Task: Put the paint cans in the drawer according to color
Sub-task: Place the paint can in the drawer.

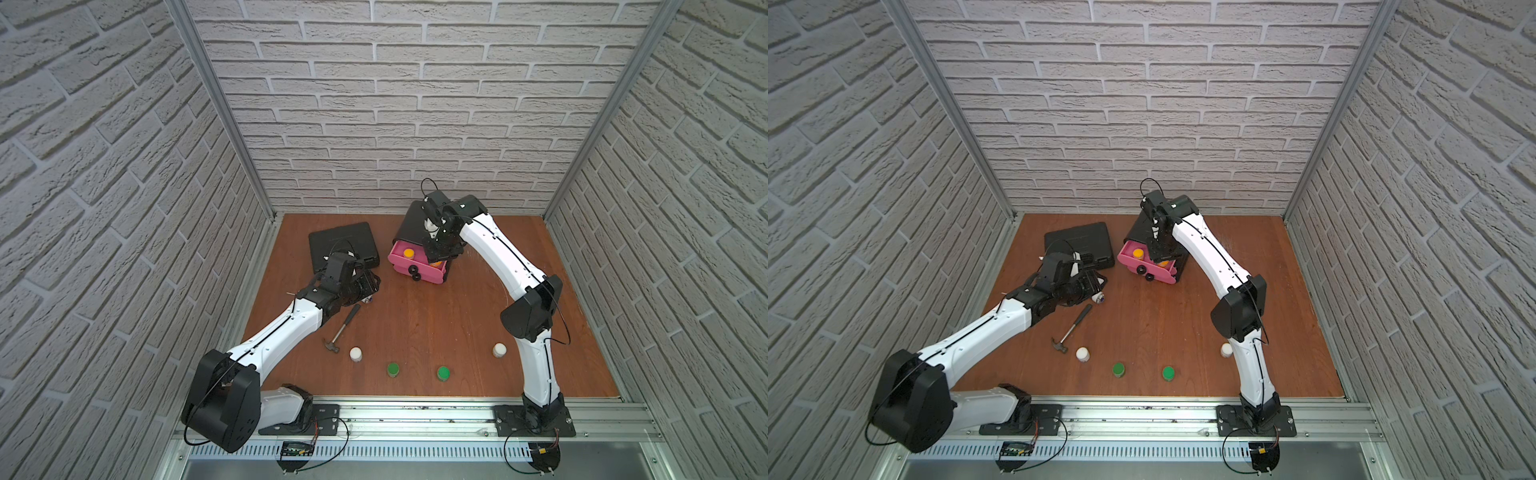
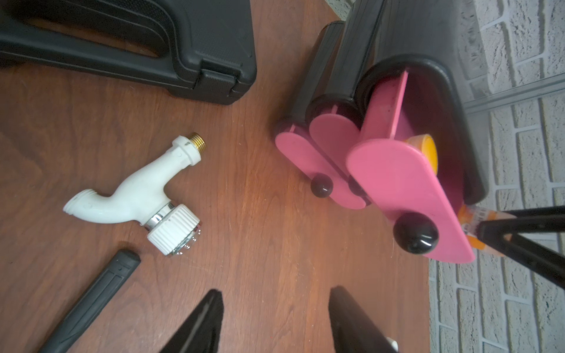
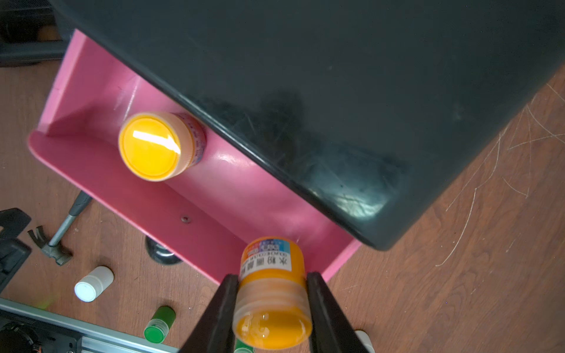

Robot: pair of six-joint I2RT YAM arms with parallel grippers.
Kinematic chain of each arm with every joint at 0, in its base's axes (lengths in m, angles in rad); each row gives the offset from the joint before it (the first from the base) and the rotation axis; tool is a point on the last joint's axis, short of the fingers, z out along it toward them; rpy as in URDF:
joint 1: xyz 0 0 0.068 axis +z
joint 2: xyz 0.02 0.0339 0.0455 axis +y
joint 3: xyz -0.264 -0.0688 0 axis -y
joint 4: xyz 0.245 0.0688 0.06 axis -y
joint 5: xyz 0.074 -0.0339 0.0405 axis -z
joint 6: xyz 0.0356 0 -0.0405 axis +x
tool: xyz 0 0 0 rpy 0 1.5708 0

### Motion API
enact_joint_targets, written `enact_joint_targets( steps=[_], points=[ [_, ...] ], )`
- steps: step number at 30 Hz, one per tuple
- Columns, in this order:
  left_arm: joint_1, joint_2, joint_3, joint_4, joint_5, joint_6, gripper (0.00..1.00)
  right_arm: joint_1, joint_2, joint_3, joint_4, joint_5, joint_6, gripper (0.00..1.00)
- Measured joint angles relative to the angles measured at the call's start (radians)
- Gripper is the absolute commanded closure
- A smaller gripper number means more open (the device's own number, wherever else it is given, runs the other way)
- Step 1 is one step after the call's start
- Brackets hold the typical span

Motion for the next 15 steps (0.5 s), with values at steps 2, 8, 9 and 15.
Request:
enact_joint_targets(
  steps=[2,8,9,15],
  points=[
    [0.000,0.000,0.000,0.002,0.004,0.004,0.40,0.000,0.016,0.004,0.000,0.002,-0.002,0.88],
    [0.000,0.012,0.005,0.010,0.012,0.006,0.40,-0.001,0.044,0.007,0.000,0.013,-0.007,0.77],
    [0.000,0.015,0.008,0.011,0.013,0.006,0.40,-0.002,0.047,0.008,0.000,0.014,-0.007,0.74],
    [-0.010,0.050,0.028,0.042,0.023,0.006,0.40,-0.004,0.047,0.016,0.000,0.022,-0.011,0.62]
  ],
)
